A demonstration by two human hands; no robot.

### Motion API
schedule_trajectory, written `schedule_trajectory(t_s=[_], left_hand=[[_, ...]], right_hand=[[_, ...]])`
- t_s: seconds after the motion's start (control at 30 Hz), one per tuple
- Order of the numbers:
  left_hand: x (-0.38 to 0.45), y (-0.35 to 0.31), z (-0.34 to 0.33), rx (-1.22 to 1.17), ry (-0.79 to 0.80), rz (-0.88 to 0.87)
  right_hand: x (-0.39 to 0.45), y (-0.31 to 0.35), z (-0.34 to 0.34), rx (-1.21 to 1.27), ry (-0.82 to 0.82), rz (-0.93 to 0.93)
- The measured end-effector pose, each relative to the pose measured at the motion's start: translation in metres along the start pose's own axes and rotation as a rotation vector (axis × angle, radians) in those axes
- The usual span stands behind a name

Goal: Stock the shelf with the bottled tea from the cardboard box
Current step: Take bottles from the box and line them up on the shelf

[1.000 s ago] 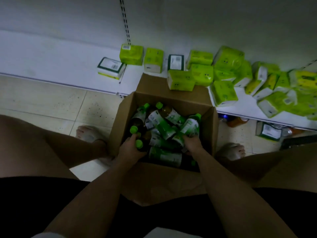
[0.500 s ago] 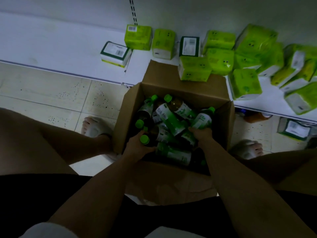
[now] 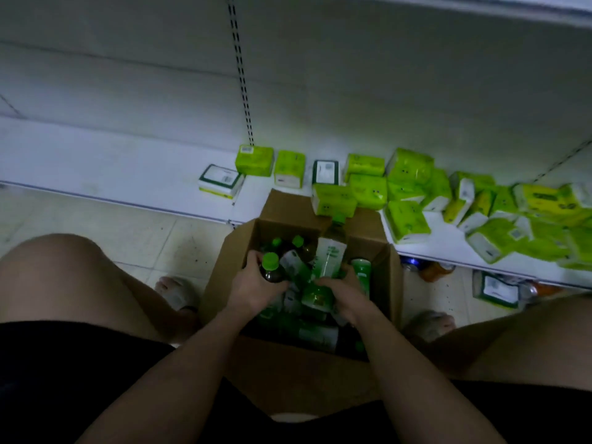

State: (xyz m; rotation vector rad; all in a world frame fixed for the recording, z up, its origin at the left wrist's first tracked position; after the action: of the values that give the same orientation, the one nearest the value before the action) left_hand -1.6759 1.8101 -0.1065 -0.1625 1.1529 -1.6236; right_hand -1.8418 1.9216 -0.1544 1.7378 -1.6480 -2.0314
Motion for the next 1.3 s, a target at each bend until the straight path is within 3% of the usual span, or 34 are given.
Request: schedule_trajectory(t_s=[0.27,0.43,0.67,0.93,1.3], left_hand=[[-0.017,-0.072,0.047,-0.366,-0.236,-0.184],[-0.029,-0.102,0.077,-0.478,-0.251,-0.332],[-0.049,-0.198,0.150,-0.686,-0.298,-0.561],[-0.079,-0.331,0.242,-0.545,-0.329,-0.902],[-0.056,-0.421,0.299,-0.545,-0.384,-0.879]], right_hand=[[-0.048,0.057,-0.021,0.021,0.089,0.229],[-0.078,0.083,-0.029,0.144,0.133,0.311],[-0.137,0.180,-0.061,-0.017,0.208,0.664],[-0.217,0.328,-0.096,-0.029,0.301,1.001],[-0.217,0.440,-0.111,0.026,0.143,1.120]])
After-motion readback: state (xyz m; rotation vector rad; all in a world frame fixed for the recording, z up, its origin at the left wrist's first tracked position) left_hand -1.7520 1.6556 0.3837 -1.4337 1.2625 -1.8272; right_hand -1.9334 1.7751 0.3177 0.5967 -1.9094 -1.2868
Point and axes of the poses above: each hand's wrist, its own x-axis towards the middle knuckle, its own z-axis out of the back of the hand, y = z × x, the point moved 5 cm from there along x, towards the middle knuckle, and after that the axes turned 2 degrees about z, right-handed, at the moved point
